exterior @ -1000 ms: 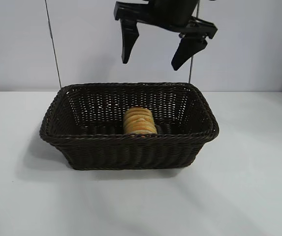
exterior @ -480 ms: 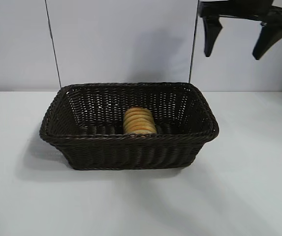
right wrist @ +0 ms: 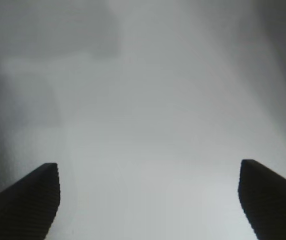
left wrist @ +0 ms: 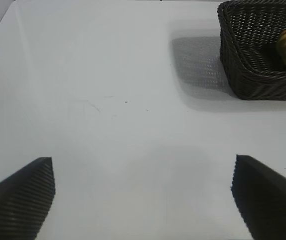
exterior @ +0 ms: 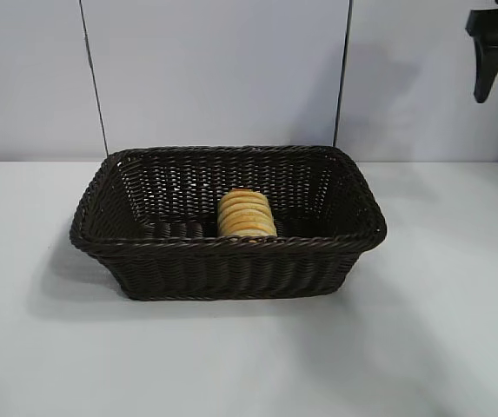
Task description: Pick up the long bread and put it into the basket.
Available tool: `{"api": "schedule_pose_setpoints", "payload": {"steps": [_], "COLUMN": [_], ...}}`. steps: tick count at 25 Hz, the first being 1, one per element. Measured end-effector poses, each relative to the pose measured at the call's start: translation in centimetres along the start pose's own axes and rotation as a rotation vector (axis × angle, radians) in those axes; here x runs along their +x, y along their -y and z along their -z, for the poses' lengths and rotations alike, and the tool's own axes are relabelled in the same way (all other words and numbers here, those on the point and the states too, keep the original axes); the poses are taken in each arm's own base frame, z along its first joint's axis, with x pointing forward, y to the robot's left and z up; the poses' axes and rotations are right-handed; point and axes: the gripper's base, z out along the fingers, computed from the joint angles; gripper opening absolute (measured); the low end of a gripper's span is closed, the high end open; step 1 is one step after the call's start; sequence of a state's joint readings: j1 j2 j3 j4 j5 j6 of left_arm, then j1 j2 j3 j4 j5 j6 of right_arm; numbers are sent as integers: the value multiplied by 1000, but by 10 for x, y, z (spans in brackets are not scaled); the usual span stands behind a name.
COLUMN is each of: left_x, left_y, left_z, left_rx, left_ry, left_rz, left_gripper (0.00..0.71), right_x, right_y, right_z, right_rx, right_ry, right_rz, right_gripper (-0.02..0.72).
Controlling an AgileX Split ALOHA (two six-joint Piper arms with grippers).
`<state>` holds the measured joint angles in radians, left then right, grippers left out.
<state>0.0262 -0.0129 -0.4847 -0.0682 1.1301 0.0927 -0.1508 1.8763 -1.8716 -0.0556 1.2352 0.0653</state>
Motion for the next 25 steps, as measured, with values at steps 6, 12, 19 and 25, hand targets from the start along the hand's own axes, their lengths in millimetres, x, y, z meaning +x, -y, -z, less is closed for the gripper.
{"api": "schedule_pose_setpoints", "payload": {"steps": [6, 12, 19, 25], "left_x": [0, 0, 0, 0], "left_y": [0, 0, 0, 0], "left_z": [0, 0, 0, 0], "left_rx": [0, 0, 0, 0], "left_ry": [0, 0, 0, 0], "left_rz": [0, 0, 0, 0], "left_gripper": [695, 695, 695, 695], "right_x": [18, 74, 173, 250], "right_y": [19, 23, 29, 35], "right_z": [96, 192, 250, 261], "right_rx": [4, -5, 20, 76], "right_ry": [204, 398, 528, 634], "right_rz": [-44, -54, -58, -78], "right_gripper": [683, 683, 683, 683]}}
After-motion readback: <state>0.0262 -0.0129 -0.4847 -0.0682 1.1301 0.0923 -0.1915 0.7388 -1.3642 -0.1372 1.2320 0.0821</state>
